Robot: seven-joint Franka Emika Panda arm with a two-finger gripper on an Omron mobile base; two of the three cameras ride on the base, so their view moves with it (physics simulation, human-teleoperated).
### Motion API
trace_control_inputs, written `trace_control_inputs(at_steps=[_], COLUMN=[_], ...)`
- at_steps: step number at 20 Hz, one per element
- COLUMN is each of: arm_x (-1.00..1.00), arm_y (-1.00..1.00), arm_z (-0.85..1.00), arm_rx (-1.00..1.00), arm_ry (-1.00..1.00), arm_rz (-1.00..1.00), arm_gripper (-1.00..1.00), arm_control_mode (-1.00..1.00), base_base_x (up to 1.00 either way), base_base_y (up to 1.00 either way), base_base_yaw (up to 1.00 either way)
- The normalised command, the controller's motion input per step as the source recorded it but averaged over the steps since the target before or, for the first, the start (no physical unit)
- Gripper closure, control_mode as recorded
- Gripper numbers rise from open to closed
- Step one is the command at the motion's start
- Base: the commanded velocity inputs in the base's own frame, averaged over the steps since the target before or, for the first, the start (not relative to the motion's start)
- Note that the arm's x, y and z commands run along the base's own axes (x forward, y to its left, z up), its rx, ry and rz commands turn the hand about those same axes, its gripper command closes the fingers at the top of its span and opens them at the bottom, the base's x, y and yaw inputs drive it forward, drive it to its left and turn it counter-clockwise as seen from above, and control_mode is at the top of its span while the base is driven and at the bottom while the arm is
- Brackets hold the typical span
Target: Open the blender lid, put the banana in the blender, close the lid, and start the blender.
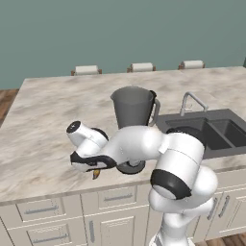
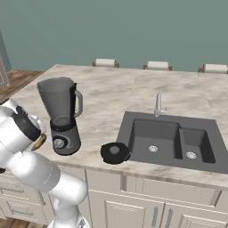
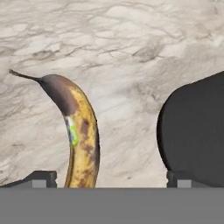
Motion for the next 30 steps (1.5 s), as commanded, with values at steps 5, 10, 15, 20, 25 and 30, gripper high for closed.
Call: trace_control_inputs(at_steps=[5, 10, 15, 20, 25, 30], arm_x=[0.12, 0.14, 0.13, 0.05, -0.02, -0.38], arm_y=[0.00, 0.00, 0.00, 0.00, 0.00, -0.09], arm_z=[-0.40, -0.21, -0.25, -0.36, -0.23, 0.34], arm_rx=[0.00, 0.00, 0.00, 0.00, 0.06, 0.10], arm_ry=[0.00, 0.00, -0.01, -0.01, -0.12, -0.30], arm_rz=[0.00, 0.00, 0.00, 0.00, 0.00, 0.00], arm_gripper=[-1.00, -1.00, -1.00, 1.00, 1.00, 1.00], arm_control_mode=[-1.00, -1.00, -1.00, -1.00, -1.00, -1.00], base_base_x=[0.00, 0.00, 0.00, 0.00, 0.00, 0.00], base_base_y=[0.00, 0.00, 0.00, 0.00, 0.00, 0.00], base_base_yaw=[0.00, 0.00, 0.00, 0.00, 0.00, 0.00])
